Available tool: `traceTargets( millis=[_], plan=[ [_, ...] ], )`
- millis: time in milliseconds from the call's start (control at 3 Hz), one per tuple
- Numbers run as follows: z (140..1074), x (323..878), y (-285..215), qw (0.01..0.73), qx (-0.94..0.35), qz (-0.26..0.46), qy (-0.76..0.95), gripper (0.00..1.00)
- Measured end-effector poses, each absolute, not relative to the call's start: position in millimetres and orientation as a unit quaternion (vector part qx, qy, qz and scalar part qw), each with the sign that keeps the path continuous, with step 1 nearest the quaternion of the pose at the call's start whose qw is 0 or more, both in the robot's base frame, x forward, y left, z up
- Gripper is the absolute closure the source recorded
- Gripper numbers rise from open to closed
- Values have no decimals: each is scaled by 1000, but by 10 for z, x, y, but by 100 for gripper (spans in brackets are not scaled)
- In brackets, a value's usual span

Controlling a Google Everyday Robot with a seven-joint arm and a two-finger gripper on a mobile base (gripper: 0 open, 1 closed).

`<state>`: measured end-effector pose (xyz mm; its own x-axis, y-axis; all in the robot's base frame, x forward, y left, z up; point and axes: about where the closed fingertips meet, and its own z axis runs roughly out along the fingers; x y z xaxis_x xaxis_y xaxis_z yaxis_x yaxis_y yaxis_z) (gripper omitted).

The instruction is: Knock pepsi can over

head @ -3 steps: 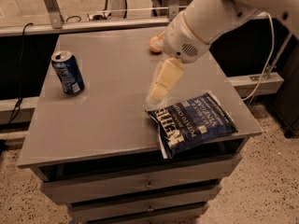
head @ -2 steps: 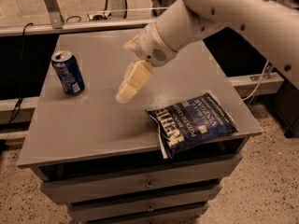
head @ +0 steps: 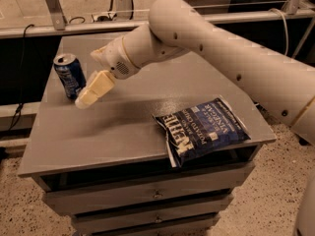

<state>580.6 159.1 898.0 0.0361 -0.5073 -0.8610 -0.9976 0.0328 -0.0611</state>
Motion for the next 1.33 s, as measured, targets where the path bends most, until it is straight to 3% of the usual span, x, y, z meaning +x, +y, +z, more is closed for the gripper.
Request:
traceTargets(
  millis=[667,1333],
  plan=[
    [8869,6013,2161,403,-580,372,603,0],
    [8808,6138,2302,416,-553,386,610,41]
  ],
)
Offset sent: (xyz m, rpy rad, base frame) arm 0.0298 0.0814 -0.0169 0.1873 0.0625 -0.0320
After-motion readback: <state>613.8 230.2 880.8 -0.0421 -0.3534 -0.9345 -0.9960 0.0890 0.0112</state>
